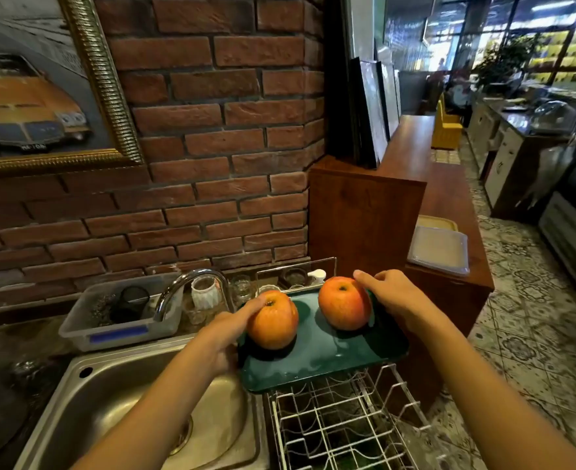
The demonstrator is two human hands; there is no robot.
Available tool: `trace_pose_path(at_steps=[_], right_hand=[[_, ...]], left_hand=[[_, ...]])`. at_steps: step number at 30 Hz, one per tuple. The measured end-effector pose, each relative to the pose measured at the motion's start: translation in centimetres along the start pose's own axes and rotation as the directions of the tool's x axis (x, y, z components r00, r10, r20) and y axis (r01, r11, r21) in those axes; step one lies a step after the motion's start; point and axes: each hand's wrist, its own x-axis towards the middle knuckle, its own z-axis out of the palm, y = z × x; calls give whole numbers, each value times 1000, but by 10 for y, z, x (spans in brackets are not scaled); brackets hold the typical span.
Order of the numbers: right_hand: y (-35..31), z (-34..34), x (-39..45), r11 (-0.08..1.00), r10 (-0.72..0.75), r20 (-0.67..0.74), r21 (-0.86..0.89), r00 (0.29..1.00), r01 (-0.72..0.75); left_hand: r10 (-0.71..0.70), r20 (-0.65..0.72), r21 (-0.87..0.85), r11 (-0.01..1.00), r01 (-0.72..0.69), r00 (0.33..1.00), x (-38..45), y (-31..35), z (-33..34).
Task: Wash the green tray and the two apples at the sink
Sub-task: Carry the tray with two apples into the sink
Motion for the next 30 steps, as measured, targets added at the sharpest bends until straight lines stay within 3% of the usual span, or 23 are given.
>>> trace_pose_path(at_steps=[11,30], right_hand=[[6,0,0,996,86,186,5,979,-88],[7,-5,3,981,142,278,86,950,-172]], left_hand=[[2,14,-7,1000,-2,1000,-4,0,0],[3,-44,-57,998,-6,999,-10,-3,5]])
